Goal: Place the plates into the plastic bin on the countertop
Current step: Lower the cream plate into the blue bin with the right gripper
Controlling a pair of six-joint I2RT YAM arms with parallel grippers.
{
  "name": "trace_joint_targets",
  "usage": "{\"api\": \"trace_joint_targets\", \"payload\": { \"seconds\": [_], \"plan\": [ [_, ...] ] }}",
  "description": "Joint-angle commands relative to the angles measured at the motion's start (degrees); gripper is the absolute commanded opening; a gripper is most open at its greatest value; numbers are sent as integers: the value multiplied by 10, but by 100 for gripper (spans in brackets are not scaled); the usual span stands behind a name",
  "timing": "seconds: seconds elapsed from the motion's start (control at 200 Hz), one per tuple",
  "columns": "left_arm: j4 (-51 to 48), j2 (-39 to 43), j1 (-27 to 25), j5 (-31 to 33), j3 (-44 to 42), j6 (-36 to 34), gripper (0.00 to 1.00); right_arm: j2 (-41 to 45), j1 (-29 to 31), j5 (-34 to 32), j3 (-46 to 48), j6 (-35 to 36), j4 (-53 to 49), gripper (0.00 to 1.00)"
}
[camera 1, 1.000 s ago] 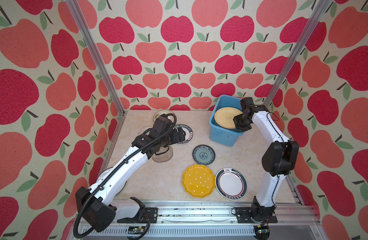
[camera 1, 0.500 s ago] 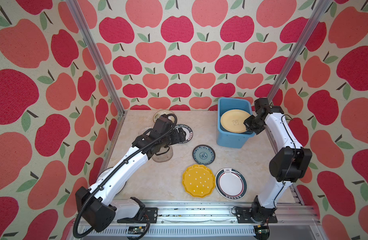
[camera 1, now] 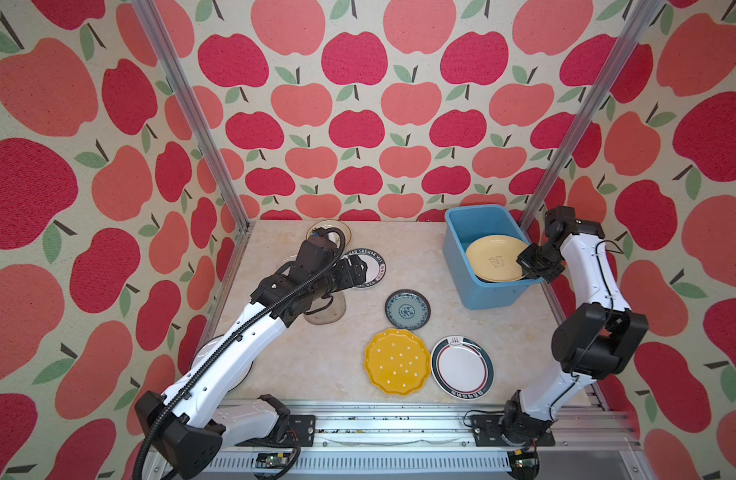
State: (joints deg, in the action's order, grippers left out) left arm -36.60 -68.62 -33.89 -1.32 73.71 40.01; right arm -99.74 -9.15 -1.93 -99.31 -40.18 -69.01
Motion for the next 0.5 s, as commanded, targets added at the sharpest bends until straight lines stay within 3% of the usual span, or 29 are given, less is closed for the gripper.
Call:
{"api": "trace_joint_targets", "payload": {
  "seconds": [0.0, 0.17, 0.495],
  "plan": [
    [-21, 8, -2, 13, -10, 10, 92, 23, 3, 30, 7, -40, 5, 4],
    [-24, -2, -3, 10, -4, 9, 92, 9, 21, 52, -1, -159, 39, 5],
    [-8, -25, -1, -1, -11, 4, 92, -9, 78, 18, 5, -346, 74, 5]
  ]
}}
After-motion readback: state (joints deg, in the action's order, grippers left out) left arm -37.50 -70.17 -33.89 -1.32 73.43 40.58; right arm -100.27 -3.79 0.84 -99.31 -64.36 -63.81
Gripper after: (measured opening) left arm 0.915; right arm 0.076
